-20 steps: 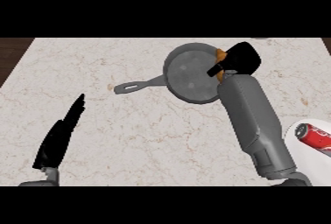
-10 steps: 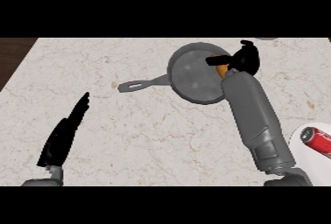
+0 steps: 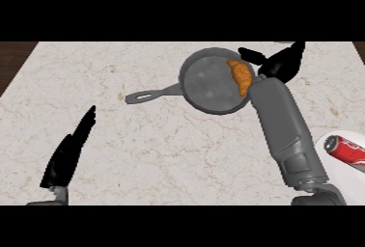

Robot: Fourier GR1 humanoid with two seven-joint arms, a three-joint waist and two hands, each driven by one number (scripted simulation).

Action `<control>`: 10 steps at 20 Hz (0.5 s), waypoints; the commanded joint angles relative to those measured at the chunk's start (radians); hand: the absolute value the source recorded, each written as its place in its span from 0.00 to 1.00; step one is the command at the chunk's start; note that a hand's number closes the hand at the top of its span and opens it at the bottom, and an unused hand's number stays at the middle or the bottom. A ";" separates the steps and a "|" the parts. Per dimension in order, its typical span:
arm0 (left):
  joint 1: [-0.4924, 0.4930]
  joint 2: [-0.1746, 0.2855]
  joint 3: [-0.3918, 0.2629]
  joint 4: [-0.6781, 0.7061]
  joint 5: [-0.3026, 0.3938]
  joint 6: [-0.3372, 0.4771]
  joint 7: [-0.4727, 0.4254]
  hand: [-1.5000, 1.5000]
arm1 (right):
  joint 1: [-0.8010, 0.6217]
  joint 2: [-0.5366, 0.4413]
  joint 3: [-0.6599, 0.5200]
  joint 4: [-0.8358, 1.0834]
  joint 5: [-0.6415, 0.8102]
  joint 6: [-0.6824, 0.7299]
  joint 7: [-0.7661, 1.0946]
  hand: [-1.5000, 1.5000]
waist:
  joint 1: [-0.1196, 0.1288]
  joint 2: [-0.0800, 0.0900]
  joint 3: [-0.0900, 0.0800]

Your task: Pick the croissant from the plate and place it in the pan

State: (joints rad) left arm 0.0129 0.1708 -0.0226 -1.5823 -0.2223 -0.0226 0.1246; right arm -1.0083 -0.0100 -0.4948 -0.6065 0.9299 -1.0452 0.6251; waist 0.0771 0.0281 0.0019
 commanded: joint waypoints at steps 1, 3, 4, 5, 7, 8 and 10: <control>0.000 0.013 0.023 -0.016 0.013 -0.006 0.033 0.50 | 0.032 -0.022 -0.050 -0.002 -0.014 -0.202 -0.023 0.00 | -0.030 -0.010 0.000; 0.032 -0.006 0.006 -0.023 0.004 0.007 0.014 0.50 | 0.029 0.009 -0.031 0.017 -0.012 -0.305 0.011 0.00 | -0.033 -0.020 -0.001; 0.032 -0.005 0.015 -0.024 0.009 0.008 0.021 0.50 | 0.074 0.009 -0.032 -0.014 -0.047 -0.317 -0.034 0.00 | -0.041 -0.021 -0.001; -0.008 -0.002 0.029 0.000 0.010 0.011 0.039 0.50 | 0.080 0.009 0.004 -0.022 -0.058 -0.330 -0.038 0.00 | -0.052 -0.024 -0.001; 0.078 0.025 0.046 -0.030 0.020 -0.005 0.008 0.50 | 0.161 0.010 0.088 -0.089 -0.104 -0.320 -0.034 0.00 | -0.062 -0.036 -0.002; 0.089 0.000 0.022 -0.068 -0.006 0.024 0.034 0.50 | 0.207 0.010 0.117 -0.145 -0.119 -0.306 -0.059 0.00 | -0.070 -0.038 -0.001; 0.028 0.032 0.075 -0.015 0.034 -0.006 0.031 0.50 | 0.268 0.010 0.207 -0.187 -0.108 -0.311 -0.012 0.00 | -0.086 -0.041 -0.003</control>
State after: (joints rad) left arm 0.0646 0.1895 0.0219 -1.6092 -0.2020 -0.0246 0.1422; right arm -0.8359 -0.0062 -0.4021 -0.7132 0.8488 -1.2511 0.5766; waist 0.0161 -0.0044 0.0003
